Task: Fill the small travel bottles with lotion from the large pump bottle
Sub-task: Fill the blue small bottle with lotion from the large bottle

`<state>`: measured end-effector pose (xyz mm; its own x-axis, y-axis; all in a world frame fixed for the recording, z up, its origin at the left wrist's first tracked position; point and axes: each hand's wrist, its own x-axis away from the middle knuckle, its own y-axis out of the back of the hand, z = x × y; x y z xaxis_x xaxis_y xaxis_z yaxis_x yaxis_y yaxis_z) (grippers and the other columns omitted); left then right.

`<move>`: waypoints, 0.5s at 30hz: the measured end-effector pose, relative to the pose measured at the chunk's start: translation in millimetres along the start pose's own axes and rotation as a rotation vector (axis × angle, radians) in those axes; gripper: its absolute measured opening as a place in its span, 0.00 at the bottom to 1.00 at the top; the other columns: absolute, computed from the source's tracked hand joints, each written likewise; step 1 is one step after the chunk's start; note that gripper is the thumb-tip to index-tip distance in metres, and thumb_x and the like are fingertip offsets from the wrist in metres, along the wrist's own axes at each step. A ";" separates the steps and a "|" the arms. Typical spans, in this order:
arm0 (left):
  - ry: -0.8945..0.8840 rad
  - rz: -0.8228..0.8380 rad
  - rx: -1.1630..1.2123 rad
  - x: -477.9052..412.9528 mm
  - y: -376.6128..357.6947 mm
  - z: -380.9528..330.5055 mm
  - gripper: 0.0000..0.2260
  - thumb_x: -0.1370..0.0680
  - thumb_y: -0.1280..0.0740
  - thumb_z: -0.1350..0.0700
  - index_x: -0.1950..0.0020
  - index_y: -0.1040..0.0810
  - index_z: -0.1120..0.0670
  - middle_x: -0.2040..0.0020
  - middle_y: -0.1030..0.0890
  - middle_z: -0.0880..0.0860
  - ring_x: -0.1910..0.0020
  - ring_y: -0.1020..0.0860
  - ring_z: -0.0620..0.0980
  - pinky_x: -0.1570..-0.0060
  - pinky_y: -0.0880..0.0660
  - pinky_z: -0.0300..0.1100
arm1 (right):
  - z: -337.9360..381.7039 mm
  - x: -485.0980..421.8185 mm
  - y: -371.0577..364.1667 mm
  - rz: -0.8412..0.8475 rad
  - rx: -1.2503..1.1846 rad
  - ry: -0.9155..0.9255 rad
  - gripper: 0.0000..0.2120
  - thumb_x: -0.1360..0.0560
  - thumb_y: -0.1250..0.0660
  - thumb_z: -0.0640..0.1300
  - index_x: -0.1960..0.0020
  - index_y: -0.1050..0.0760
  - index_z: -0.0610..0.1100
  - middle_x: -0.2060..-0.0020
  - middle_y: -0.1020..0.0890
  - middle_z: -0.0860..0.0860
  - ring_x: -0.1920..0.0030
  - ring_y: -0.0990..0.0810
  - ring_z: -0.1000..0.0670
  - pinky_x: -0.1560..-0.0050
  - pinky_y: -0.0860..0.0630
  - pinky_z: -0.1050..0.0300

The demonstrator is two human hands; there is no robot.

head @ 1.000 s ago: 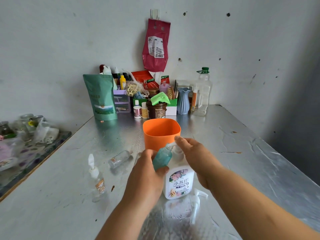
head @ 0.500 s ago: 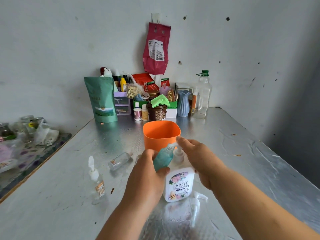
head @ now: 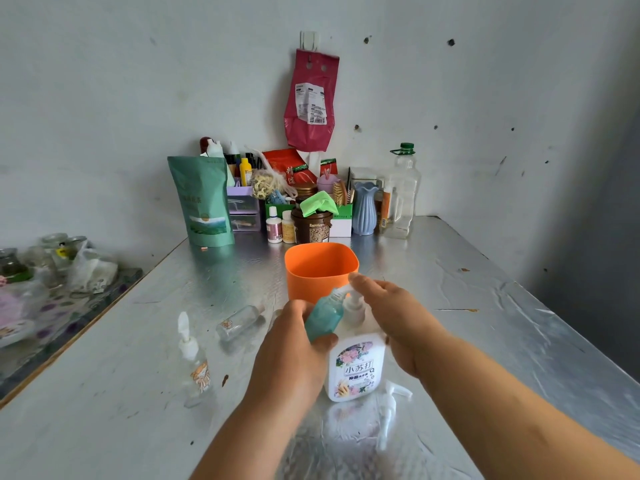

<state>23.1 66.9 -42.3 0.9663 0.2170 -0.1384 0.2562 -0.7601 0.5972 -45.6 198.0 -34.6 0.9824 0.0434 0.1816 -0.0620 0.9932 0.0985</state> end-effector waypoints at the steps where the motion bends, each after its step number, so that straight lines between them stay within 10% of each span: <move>1: -0.002 -0.003 0.001 -0.4 0.1 -0.7 0.14 0.25 0.29 0.51 0.47 0.33 0.41 0.46 0.22 0.44 0.49 0.23 0.45 0.51 0.28 0.42 | 1.2 0.9 0.1 0.007 0.002 -0.002 0.36 0.37 0.33 0.69 0.38 0.26 0.48 0.49 0.16 0.48 0.46 0.18 0.43 0.38 0.26 0.39; 15: -0.011 -0.015 0.002 -2.5 -2.4 3.6 0.14 0.25 0.29 0.52 0.47 0.32 0.41 0.45 0.22 0.44 0.47 0.23 0.45 0.48 0.27 0.44 | -1.5 -0.1 3.5 -0.002 0.031 0.021 0.28 0.26 0.35 0.64 0.34 0.29 0.47 0.48 0.17 0.48 0.47 0.18 0.44 0.38 0.25 0.41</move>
<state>20.1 66.0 -46.3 0.9625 0.2216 -0.1563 0.2709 -0.7579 0.5935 -45.6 201.6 -35.8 0.9859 0.0443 0.1612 -0.0655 0.9895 0.1291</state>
